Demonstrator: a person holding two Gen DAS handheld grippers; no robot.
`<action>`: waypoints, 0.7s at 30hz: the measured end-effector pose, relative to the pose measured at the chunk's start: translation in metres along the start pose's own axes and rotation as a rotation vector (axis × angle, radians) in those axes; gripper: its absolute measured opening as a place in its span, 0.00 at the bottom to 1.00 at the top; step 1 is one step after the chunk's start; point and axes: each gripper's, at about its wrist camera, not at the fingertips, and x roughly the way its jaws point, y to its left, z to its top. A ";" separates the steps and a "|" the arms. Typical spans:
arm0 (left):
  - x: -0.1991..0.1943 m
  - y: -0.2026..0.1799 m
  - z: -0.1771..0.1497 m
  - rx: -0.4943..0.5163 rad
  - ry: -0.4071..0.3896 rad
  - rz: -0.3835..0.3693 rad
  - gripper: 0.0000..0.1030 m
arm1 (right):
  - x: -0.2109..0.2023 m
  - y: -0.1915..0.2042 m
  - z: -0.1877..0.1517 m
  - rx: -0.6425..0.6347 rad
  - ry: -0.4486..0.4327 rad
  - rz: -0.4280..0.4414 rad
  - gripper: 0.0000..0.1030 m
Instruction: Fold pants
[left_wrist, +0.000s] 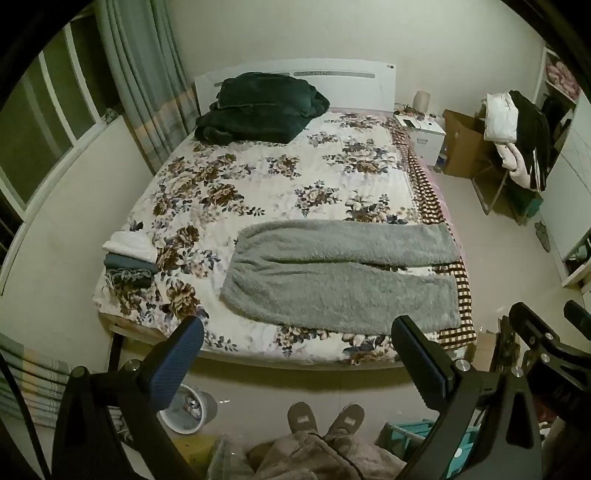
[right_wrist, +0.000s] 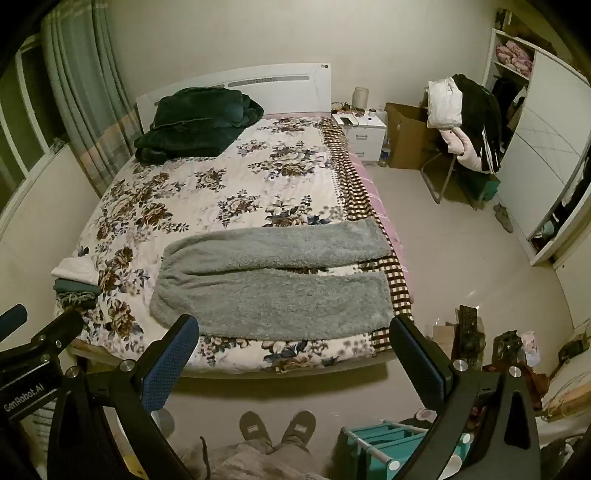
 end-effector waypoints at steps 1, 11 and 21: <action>0.000 0.001 0.000 -0.007 -0.010 -0.009 1.00 | 0.000 0.000 0.000 0.002 -0.005 0.003 1.00; -0.002 0.003 -0.001 -0.006 0.004 -0.007 1.00 | 0.000 -0.001 -0.001 0.003 0.004 0.006 1.00; -0.003 0.003 -0.001 -0.008 0.005 -0.003 1.00 | -0.002 0.002 -0.001 0.005 0.005 0.009 1.00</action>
